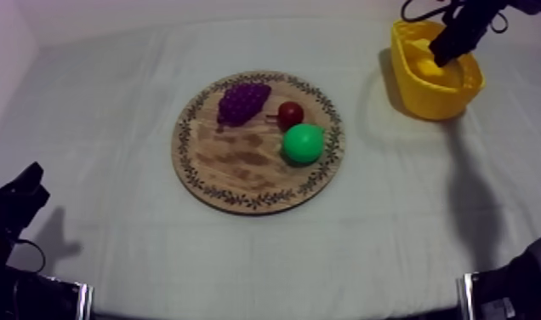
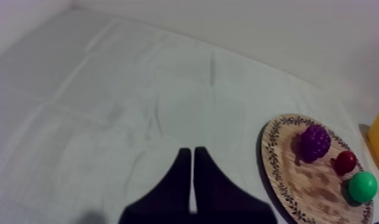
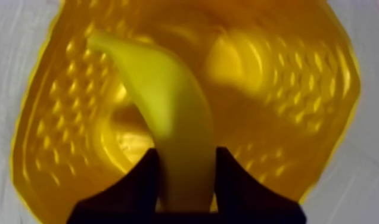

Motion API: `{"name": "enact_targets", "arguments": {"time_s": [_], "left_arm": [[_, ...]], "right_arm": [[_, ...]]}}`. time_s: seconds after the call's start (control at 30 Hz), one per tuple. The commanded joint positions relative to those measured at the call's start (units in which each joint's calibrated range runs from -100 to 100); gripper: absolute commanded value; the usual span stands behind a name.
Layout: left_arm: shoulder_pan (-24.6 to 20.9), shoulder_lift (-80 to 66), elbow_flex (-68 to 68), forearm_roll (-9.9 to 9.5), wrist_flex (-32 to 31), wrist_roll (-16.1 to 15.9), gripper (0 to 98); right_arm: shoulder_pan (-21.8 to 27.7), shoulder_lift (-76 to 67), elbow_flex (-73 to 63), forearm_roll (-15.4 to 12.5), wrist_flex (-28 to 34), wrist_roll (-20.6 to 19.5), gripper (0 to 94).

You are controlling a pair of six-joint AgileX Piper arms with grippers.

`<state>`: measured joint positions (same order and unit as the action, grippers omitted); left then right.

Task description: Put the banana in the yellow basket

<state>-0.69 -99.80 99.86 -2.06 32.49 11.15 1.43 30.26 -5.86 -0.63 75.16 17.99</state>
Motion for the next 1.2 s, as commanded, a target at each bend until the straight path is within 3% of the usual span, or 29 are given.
{"name": "enact_targets", "arguments": {"time_s": [0.0, 0.33, 0.57, 0.73, 0.87, 1.07, 1.17], "left_arm": [[0.0, 0.0, 0.0, -0.01, 0.0, 0.0, 0.1], [0.0, 0.0, 0.0, -0.01, 0.0, 0.0, 0.1], [0.0, 0.0, 0.0, -0.01, 0.0, 0.0, 0.1], [0.0, 0.0, 0.0, -0.01, 0.0, 0.0, 0.1], [0.0, 0.0, 0.0, -0.01, 0.0, 0.0, 0.1], [0.0, 0.0, 0.0, -0.01, 0.0, 0.0, 0.1], [0.0, 0.0, 0.0, -0.01, 0.0, 0.0, 0.1]], "right_arm": [[-0.2, 0.8, -0.1, 0.0, -0.5, -0.4, 23.8], [-0.7, 5.0, -3.8, 0.7, -3.0, -2.0, 25.2], [-0.3, 5.0, -4.0, 1.3, -4.8, -3.4, 39.2], [0.0, 3.9, -3.6, 1.6, -5.5, -4.0, 43.4], [0.3, 0.7, -0.9, 1.7, -7.6, -4.6, 37.0], [0.4, -8.7, 6.8, 2.2, -12.3, -7.2, 11.3], [0.5, -15.1, 12.1, 3.1, -15.6, -10.6, 4.3]]}}
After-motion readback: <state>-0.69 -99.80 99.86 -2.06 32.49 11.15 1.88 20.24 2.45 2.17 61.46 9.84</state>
